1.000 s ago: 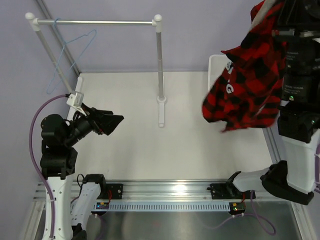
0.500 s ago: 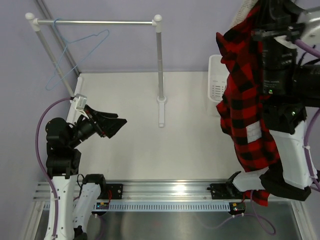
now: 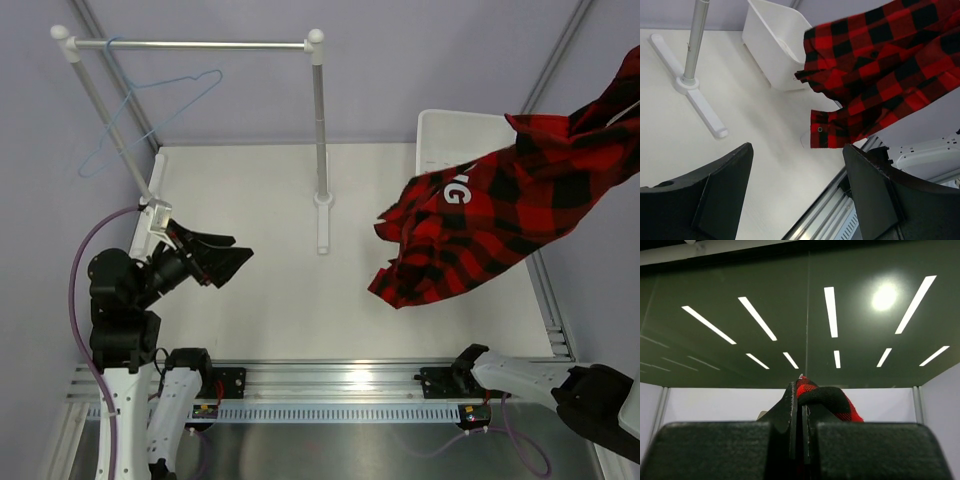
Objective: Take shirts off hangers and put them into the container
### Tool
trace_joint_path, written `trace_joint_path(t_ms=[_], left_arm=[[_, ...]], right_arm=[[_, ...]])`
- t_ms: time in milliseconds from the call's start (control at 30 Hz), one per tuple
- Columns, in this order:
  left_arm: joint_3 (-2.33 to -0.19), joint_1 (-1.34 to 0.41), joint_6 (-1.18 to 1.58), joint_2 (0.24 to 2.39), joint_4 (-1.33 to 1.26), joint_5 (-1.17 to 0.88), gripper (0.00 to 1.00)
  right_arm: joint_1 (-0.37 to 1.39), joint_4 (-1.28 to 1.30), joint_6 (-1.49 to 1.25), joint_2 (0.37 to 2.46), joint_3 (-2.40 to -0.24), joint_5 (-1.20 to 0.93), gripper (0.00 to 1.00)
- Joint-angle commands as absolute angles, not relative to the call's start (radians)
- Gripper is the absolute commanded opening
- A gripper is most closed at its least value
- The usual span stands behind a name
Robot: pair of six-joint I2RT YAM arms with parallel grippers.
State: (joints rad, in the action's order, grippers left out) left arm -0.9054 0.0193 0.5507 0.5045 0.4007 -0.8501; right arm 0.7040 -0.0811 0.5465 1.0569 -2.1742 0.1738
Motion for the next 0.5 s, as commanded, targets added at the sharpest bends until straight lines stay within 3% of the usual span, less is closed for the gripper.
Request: trace_joint_path(t_ms=[0,300,467], left_arm=[[-0.904,0.015,0.554,0.479,0.417,-0.854,0.78],[-0.891,0.015,0.537,0.491,0.41,-0.865,0.77],[-0.882,0.015,0.525,0.529,0.385,-0.882,0.77]], right_arm=[[0.698,-0.046,0.496,1.051,-2.158,0.107,0.0],[0.698,-0.113,0.584,1.068,-2.114,0.127,0.0],[0.698,-0.239,0.776,1.23,-2.158,0.222,0.0]])
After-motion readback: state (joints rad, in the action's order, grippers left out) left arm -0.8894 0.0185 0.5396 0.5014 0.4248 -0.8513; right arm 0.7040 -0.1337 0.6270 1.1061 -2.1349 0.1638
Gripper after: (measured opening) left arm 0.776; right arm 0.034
